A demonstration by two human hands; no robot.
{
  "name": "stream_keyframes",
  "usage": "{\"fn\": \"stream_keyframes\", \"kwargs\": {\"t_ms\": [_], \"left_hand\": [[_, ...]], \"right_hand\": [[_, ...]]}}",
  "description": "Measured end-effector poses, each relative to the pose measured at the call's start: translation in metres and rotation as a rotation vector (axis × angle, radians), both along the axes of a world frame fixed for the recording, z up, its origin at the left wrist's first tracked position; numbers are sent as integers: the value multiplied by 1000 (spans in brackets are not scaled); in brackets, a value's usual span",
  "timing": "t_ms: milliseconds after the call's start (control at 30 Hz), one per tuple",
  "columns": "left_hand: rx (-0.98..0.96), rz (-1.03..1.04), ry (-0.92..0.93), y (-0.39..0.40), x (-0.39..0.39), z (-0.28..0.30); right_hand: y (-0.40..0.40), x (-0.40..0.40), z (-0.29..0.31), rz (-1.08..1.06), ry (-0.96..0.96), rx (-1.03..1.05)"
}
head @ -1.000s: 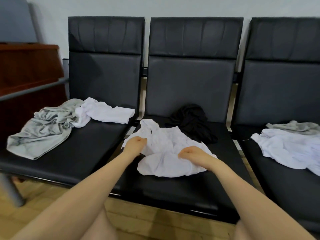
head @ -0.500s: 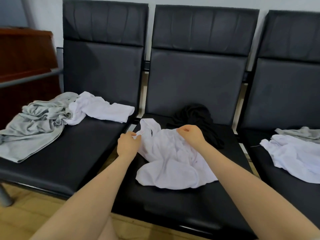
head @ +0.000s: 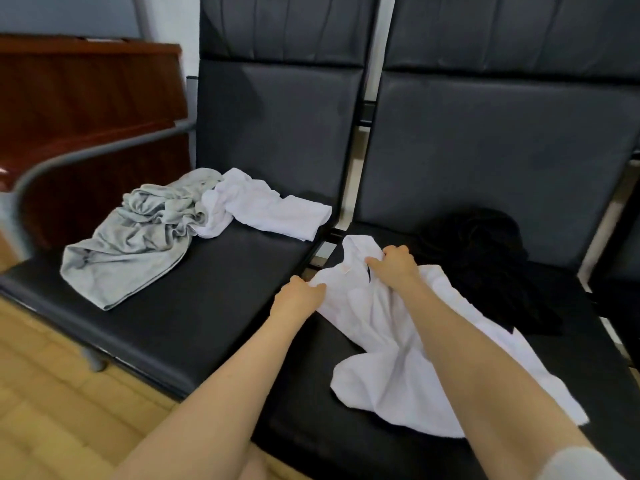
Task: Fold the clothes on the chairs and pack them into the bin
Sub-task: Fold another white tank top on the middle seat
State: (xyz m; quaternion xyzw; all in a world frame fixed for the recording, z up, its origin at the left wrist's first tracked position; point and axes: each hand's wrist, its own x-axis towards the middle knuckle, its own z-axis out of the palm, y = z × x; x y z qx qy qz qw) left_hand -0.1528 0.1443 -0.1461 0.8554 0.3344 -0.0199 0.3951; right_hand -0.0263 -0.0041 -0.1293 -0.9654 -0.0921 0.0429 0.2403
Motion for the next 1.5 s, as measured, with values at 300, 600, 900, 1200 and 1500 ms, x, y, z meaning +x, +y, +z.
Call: {"fn": "stream_keyframes", "kwargs": {"t_ms": [300,600,900,1200,1500], "left_hand": [[34,12,-229,4,-11,-11],[144,-123,-650,-44,-26,37],[-104,-368,-434,-63,-41,21],[-481,-34,-234,-72,-46,34],[-860,14,-481,-85,-42,40]], "right_hand": [[-25,-21,25,-101,243,774],[-124,-87,66,-104,436,1091],[-188,-132,20,-197,465,874],[-172,-138,17,-155,282,648],[-176,-141,17,-144,244,668]]}}
